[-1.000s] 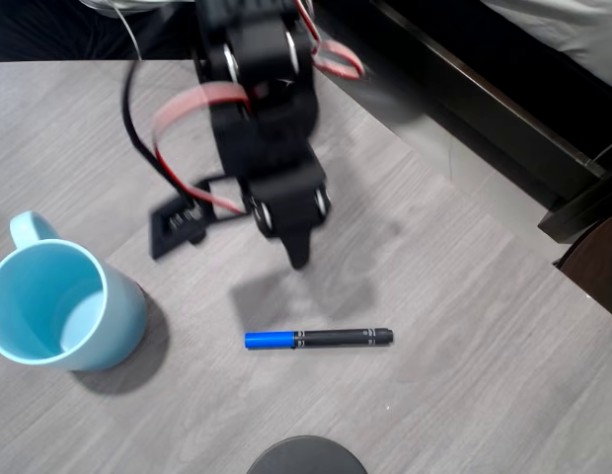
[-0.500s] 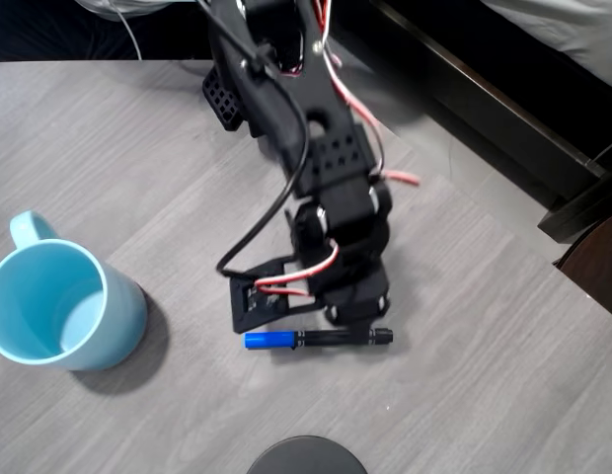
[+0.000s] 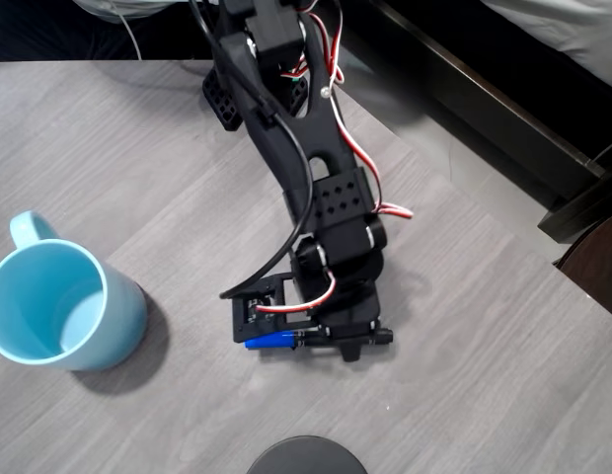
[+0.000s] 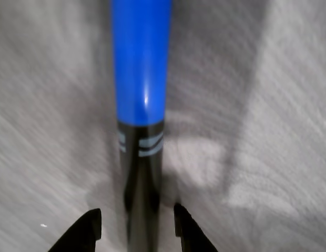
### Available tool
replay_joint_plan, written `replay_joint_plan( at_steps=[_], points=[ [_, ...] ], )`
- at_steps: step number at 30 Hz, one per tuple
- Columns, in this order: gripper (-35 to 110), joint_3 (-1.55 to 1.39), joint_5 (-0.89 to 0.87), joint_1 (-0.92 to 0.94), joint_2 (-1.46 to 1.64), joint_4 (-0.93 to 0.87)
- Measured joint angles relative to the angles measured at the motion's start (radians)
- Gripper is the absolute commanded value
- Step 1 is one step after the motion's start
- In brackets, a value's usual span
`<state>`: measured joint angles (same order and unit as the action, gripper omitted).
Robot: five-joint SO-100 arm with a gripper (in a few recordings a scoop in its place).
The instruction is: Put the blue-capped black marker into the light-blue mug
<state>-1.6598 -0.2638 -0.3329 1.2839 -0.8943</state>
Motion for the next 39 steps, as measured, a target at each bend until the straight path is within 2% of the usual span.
replay_joint_plan(
  at_steps=[3, 12, 22, 28, 39],
  points=[
    [0, 0.005, 0.0, 0.0, -0.008, 0.0],
    [0, 0.037, 0.0, 0.0, -0.034, -0.003],
    [0, 0.146, 0.0, 0.044, -0.026, -0.132],
    [0, 0.272, 0.0, 0.11, 0.095, -0.265],
    [0, 0.284, -0.002, 0.256, 0.485, -0.325]
  ],
)
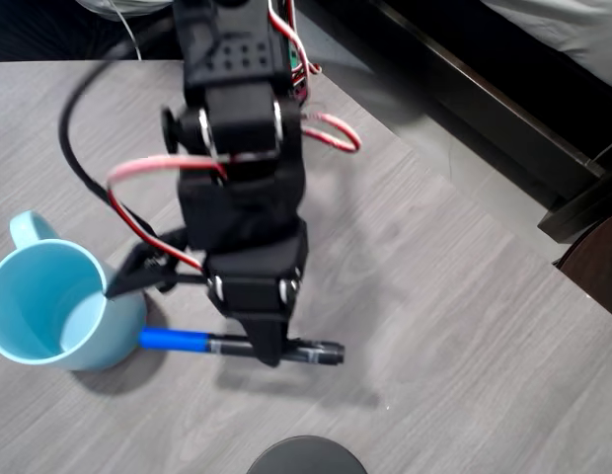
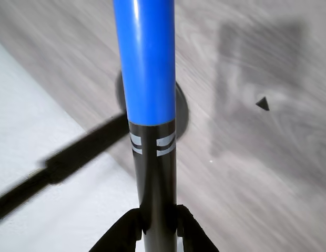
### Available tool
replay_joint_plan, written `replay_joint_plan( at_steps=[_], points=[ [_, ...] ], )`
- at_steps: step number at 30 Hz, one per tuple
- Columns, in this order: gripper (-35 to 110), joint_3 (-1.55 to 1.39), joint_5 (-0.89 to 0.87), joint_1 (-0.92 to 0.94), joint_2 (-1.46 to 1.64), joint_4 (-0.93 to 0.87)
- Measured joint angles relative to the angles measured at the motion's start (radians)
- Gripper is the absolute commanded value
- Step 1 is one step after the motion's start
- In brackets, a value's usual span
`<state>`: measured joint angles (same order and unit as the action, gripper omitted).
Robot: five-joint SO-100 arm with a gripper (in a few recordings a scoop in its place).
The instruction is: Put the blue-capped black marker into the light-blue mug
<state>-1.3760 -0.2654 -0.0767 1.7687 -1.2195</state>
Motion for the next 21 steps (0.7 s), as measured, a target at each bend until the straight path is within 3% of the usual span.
replay_joint_plan(
  at_steps=[11, 21],
  points=[
    [0, 0.002, -0.218, 0.267, 0.216, -0.006],
    [0, -0.236, -0.469, 0.383, 0.288, 0.333]
  ],
)
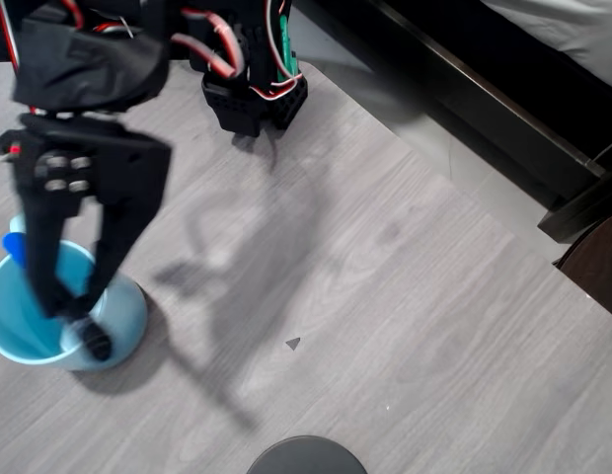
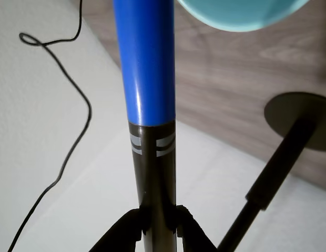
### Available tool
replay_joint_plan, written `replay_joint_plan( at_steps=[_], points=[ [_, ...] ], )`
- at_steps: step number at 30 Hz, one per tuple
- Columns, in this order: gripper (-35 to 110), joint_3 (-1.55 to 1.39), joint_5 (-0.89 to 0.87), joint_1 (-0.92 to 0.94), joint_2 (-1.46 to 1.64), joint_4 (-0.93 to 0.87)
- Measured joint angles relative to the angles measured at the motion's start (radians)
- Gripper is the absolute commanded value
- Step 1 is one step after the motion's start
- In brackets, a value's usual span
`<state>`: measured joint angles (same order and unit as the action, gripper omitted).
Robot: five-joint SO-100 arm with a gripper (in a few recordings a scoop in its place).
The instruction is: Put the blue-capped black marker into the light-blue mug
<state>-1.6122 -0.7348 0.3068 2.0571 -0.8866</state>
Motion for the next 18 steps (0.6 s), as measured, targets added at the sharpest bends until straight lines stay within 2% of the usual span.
replay_joint_plan(
  at_steps=[7, 18],
  points=[
    [0, -0.272, -0.095, 0.0, 0.067, 0.245],
    [0, -0.433, -0.155, 0.043, 0.127, 0.385]
  ],
)
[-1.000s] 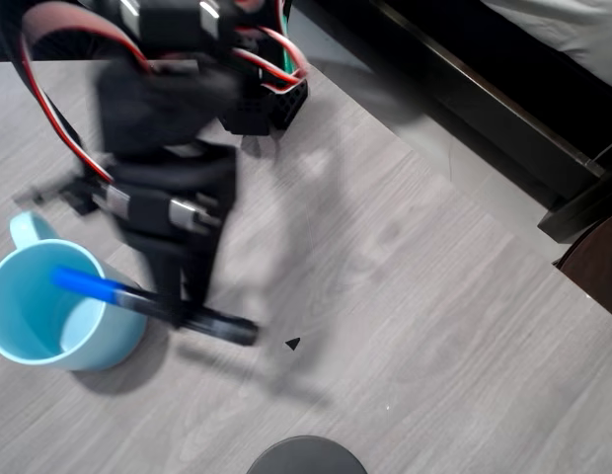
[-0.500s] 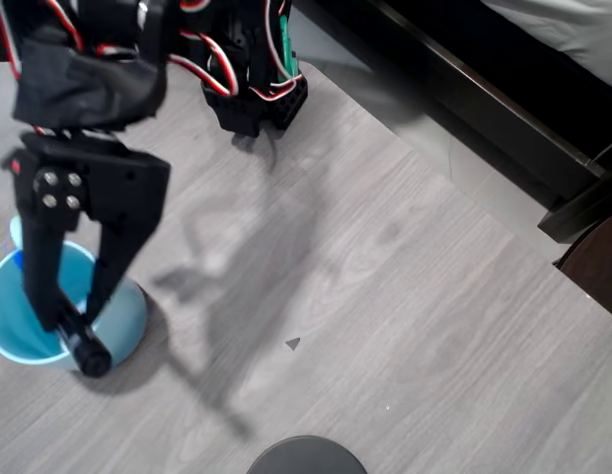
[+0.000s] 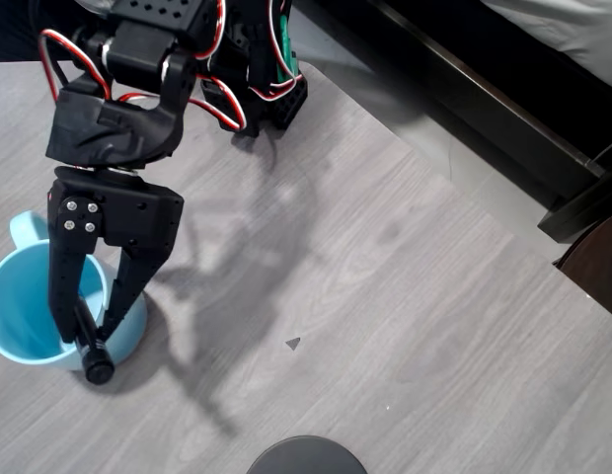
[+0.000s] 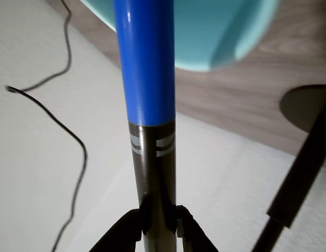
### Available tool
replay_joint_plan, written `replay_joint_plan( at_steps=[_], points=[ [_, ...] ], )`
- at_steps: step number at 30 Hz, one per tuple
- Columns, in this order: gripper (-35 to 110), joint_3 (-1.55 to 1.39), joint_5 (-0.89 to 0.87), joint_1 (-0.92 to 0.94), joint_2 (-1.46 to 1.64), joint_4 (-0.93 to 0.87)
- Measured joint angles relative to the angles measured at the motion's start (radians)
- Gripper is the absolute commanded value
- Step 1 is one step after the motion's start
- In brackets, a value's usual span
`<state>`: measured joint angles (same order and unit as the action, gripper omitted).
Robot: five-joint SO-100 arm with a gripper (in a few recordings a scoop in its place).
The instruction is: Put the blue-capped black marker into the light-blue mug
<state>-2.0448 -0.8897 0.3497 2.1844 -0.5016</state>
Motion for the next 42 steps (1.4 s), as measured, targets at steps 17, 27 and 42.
replay_joint_plan(
  at_steps=[17, 27, 42],
  points=[
    [3, -0.176, 0.021, 0.094, 0.057, 0.141],
    [16, -0.195, 0.029, 0.081, 0.043, 0.153],
    [23, -0.238, 0.13, 0.051, 0.061, 0.155]
  ],
)
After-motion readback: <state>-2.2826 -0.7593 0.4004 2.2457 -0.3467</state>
